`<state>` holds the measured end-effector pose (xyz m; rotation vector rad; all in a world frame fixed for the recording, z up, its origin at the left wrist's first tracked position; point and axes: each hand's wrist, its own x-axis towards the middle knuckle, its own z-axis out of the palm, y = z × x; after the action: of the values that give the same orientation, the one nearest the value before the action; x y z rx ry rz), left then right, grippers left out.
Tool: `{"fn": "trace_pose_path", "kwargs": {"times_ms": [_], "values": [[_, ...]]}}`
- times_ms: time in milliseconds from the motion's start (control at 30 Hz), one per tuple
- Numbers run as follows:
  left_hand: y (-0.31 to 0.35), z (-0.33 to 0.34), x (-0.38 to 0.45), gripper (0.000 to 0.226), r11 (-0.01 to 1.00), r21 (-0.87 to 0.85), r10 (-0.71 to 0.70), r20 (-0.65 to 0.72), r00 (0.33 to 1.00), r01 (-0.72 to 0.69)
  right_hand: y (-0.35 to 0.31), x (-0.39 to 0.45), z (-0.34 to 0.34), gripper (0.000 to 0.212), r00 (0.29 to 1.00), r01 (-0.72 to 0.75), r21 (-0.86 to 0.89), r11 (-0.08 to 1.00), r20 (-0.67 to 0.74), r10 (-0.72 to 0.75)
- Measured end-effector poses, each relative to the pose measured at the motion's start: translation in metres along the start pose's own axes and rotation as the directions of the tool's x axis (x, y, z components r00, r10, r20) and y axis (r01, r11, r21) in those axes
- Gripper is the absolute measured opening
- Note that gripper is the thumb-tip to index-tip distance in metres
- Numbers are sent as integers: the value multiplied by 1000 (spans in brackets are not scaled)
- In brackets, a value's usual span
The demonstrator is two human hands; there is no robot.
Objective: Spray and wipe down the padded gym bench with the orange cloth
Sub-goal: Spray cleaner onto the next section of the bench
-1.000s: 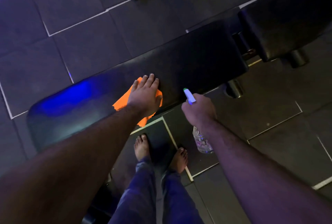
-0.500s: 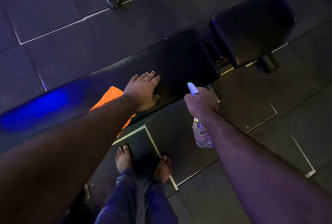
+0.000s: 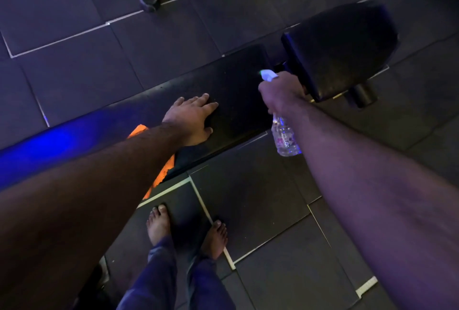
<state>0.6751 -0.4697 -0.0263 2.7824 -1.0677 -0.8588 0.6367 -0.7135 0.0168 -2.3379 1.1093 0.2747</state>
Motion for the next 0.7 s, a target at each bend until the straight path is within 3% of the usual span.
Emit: {"fn": "trace_pose_path", "kwargs": {"times_ms": [100, 367, 500, 700], "values": [[-11, -2, -8, 83, 1000, -1, 4, -14, 1000, -4, -23, -1, 8, 16, 998, 38, -11, 999, 41, -37], [-62, -2, -52, 65, 982, -123, -169, -224, 960, 144, -78, -51, 64, 31, 960, 221, -76, 972, 195, -203], [-87, 7, -77, 61, 962, -198, -244, -313, 918, 188, -78, -79, 86, 21, 923, 354, -189, 916, 230, -309], [-96, 27, -113, 69, 932, -344, -238, -345, 908, 113, -61, -106, 82, 18, 950, 276, -121, 954, 188, -251]]}}
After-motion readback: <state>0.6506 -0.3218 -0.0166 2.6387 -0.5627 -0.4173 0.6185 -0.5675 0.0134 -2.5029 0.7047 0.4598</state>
